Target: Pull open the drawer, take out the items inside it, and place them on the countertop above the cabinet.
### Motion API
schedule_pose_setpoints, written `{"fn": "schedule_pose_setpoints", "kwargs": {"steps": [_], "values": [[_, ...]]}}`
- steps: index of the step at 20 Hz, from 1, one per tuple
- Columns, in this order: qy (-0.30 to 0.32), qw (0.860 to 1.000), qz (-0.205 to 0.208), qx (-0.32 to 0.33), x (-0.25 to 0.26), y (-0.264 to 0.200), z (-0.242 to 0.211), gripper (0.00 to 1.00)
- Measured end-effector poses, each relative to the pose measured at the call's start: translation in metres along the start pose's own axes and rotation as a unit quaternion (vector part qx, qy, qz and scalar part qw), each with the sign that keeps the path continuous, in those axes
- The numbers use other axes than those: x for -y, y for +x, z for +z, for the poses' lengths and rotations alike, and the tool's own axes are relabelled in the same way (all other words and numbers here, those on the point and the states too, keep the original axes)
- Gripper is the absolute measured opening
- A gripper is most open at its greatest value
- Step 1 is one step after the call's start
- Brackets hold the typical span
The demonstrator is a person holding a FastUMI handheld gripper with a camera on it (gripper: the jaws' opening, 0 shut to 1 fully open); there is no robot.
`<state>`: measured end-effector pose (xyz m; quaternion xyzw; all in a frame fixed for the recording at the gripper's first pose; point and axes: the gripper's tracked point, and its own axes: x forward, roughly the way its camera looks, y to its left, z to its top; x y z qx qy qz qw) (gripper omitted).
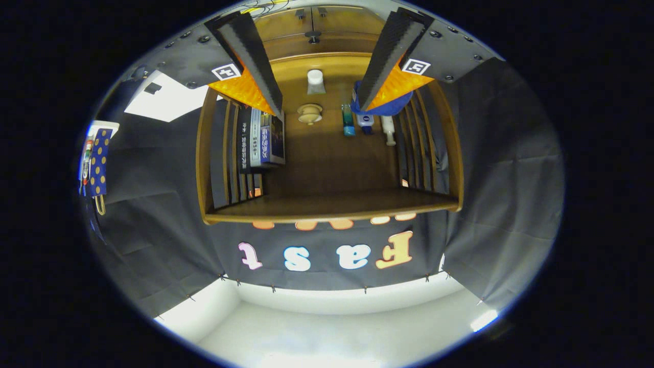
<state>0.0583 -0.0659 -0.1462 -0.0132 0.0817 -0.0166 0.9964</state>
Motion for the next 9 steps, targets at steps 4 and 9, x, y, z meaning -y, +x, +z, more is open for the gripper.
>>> {"fn": "schedule_pose_setpoints", "kwargs": {"steps": [4, 9], "values": [[-0.006, 1.000, 0.008, 0.012, -0.010, -0.004, 0.012, 0.98], [-0.007, 1.000, 0.012, 0.002, -0.021, -0.009, 0.004, 0.98]]}}
